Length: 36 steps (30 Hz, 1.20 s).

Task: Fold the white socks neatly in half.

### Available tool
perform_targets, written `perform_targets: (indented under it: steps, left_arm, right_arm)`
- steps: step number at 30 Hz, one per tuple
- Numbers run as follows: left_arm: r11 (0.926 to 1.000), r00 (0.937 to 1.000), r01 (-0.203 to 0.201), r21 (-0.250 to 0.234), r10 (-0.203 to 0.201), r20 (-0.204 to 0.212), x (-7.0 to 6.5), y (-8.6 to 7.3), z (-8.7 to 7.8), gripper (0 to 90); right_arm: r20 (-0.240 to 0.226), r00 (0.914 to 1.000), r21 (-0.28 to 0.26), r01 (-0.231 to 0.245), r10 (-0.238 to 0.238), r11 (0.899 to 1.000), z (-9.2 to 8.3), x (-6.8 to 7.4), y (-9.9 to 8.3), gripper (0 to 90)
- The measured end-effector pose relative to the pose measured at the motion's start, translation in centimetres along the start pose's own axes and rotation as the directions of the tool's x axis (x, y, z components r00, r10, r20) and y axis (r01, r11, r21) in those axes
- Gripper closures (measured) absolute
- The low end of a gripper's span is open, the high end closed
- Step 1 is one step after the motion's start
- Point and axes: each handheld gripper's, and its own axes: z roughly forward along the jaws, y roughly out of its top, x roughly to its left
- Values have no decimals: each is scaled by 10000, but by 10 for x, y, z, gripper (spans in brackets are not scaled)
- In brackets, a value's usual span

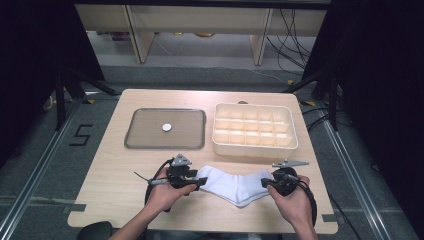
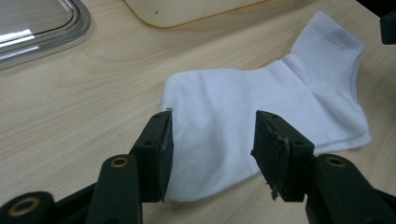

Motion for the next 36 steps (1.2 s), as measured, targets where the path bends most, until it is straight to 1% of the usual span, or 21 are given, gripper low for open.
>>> perform_targets:
  steps: [1,2,4,6,7,8,10,14,15,16,18,20,21,26,27,28,29,30,32,33,36]
  left_arm:
    - [10000,10000,23,74,-23,-75,0,0,0,476]
    - [9995,9995,301,38,-300,-60,0,0,2,474]
    - [9982,9986,469,377,-460,-257,3,1,1,475]
    - [9975,9971,574,409,-552,-529,3,0,0,487]
    - [9969,9974,611,498,-591,-407,4,0,0,489]
    - [9966,9973,619,552,-595,-431,4,0,0,495]
    - [9964,9970,567,632,-532,-558,5,-1,-1,504]
    - [9949,9978,574,833,-543,-382,5,-1,2,552]
    - [9937,9974,589,956,-545,-480,4,-2,3,568]
    - [9939,9978,599,928,-569,-348,4,-3,6,585]
    - [9912,9984,345,1276,-284,-495,4,-4,6,633]
    - [9905,9981,277,1347,-199,-589,5,-5,6,683]
    - [9927,9986,333,1159,-283,-446,7,-5,8,705]
    - [9921,9981,538,1133,-500,-364,11,-7,7,837]
    - [9926,9976,678,1003,-665,-168,12,-7,8,852]
    - [9919,9977,656,1087,-633,-247,12,-7,7,864]
    - [9929,9974,712,948,-700,-161,12,-8,8,869]
    - [9919,9974,717,1049,-717,-36,13,-7,7,872]
    - [9915,9965,836,993,-827,-127,12,-7,6,874]
    - [9913,9965,827,1020,-835,32,14,-7,5,874]
    - [9909,9944,1059,831,-1058,-57,13,-5,1,806]
  right_arm:
    - [-202,9997,97,-166,168,9998,0,3,1,900]
    - [0,10000,108,-34,34,9999,0,4,2,900]
    - [-247,9996,262,-91,98,9996,1,8,4,900]
    - [-271,9996,318,89,-80,9995,4,11,6,900]
    - [-294,9993,271,253,-245,9993,5,13,7,900]
    - [-733,9972,408,-91,121,9991,7,17,8,900]
    - [-765,9970,403,-82,113,9992,11,23,10,900]
    - [-869,9960,607,-150,202,9980,17,33,15,879]
    - [-910,9958,432,58,-18,9990,20,34,16,874]
    - [-901,9959,538,-14,63,9985,20,36,17,873]
    - [-984,9951,632,43,19,9980,22,38,18,870]
    - [-1146,9927,727,-304,386,9969,24,43,19,869]
    - [-1076,9938,854,-204,296,9961,24,43,20,869]
    - [-1239,9923,932,36,80,9956,32,50,24,876]
    - [-1282,9917,1000,70,59,9950,34,52,25,878]
    - [-1277,9918,1037,39,94,9946,36,54,26,880]
    - [-1314,9913,1152,57,95,9933,37,56,27,882]
    - [-1358,9907,1154,70,88,9933,39,58,28,883]
    - [-1388,9903,1258,71,105,9920,40,59,29,883]
    - [-1444,9895,1348,103,94,9908,45,63,31,882]
    - [-1519,9883,1449,110,112,9894,47,65,32,880]
